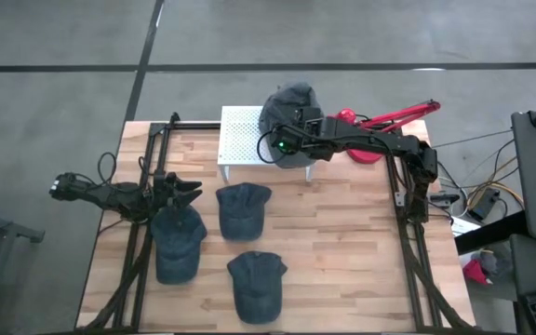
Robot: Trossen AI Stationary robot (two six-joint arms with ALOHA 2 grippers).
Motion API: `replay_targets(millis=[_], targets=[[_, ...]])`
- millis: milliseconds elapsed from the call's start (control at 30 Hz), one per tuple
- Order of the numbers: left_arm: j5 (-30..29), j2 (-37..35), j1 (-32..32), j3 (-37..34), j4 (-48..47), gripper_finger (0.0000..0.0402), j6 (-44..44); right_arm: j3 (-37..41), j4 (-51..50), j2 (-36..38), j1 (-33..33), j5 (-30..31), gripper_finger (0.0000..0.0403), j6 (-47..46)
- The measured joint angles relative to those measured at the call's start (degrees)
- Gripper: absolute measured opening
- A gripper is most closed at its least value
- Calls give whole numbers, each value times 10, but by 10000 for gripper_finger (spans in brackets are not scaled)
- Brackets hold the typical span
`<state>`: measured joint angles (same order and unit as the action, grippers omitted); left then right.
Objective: Pick & Place hat
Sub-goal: Stack the gray cap on the gray caps on the shelf
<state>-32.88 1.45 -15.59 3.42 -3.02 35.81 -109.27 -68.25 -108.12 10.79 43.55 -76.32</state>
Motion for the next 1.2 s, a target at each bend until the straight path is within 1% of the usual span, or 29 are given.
replay_targets(millis=[167, 267, 600, 833, 933, 1000, 1067, 1200], targets=[[0, 0, 0, 0, 0, 223, 0, 0, -2, 0, 1, -1, 9, 4], [0, 0, 0, 0, 0, 223, 0, 0, -2, 0, 3, -2, 19, 18], [0, 0, 0, 0, 0, 223, 0, -21, -3, 0, 8, -3, 100, 48], [0, 0, 0, 0, 0, 223, 0, -70, -3, 0, 9, -3, 145, 131], [0, 0, 0, 0, 0, 223, 0, -91, -1, 1, 9, 5, 154, 157], [0, 0, 0, 0, 0, 223, 0, -101, -1, 1, 9, 24, 157, 173], [0, 0, 0, 0, 0, 223, 0, -108, -2, 1, 10, 38, 156, 184], [0, 0, 0, 0, 0, 223, 2, -112, -3, 1, 14, 41, 149, 196]])
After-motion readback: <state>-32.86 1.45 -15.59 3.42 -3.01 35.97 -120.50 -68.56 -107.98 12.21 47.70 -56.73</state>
